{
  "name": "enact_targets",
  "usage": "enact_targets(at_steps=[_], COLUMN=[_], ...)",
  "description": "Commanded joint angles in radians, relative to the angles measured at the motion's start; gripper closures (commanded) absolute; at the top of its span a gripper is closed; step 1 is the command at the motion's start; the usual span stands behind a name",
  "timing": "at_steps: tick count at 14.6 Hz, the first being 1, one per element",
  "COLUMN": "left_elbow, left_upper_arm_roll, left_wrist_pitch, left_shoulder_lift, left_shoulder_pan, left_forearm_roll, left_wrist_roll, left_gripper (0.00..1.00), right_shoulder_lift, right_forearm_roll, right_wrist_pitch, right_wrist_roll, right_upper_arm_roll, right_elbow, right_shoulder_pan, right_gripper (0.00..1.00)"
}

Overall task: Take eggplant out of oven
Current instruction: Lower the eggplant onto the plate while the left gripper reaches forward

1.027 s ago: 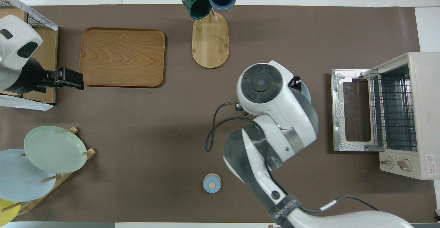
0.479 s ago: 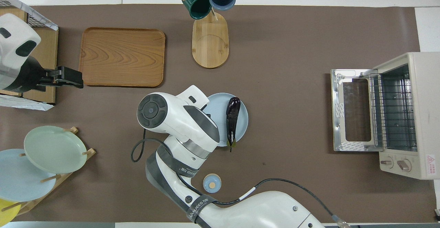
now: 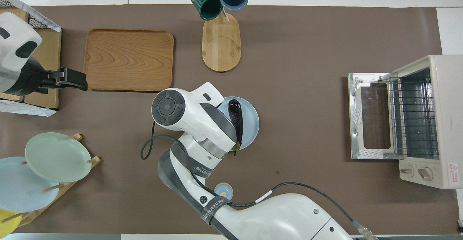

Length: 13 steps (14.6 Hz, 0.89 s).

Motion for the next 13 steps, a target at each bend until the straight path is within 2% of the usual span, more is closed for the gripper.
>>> enact_targets(at_steps=[1,3,5,9,11,13], left_elbow=[-0.017,-0.017,-0.019,-0.054,-0.054,-0.051], left_upper_arm_roll=[-0.009,-0.011,-0.012,-0.016,-0.016,-0.016], left_wrist_pitch=[0.031,0.036,0.040,0.092,0.138,0.209], left_shoulder_lift=[-0.013,-0.005,0.002,0.027,0.073,0.134], left_shoulder_pan=[0.012,0.003,-0.003,-0.083,-0.164,-0.256], left_forearm_roll=[0.012,0.012,0.007,-0.030,-0.031,-0.033], left_wrist_roll=[0.009,0.009,0.007,-0.032,-0.109,-0.217], left_gripper=[0.00,0.00,0.00,0.00,0.00,0.00], right_shoulder_lift=[-0.059,-0.097,-0.153,-0.263,-0.300,-0.315], right_forearm_roll=[0.002,0.002,-0.001,-0.061,-0.137,-0.170], right_wrist_pitch=[-0.091,-0.133,-0.178,-0.193,-0.173,-0.133], right_wrist_roll=[-0.131,-0.229,-0.329,-0.475,-0.527,-0.558], right_upper_arm_roll=[0.003,0.001,-0.002,-0.002,0.000,0.000], right_elbow=[0.011,0.002,-0.051,-0.238,-0.335,-0.401], right_shoulder_pan=[-0.056,-0.111,-0.171,-0.284,-0.330,-0.379], right_gripper=[0.51,0.52,0.60,0.90,0.97,0.97])
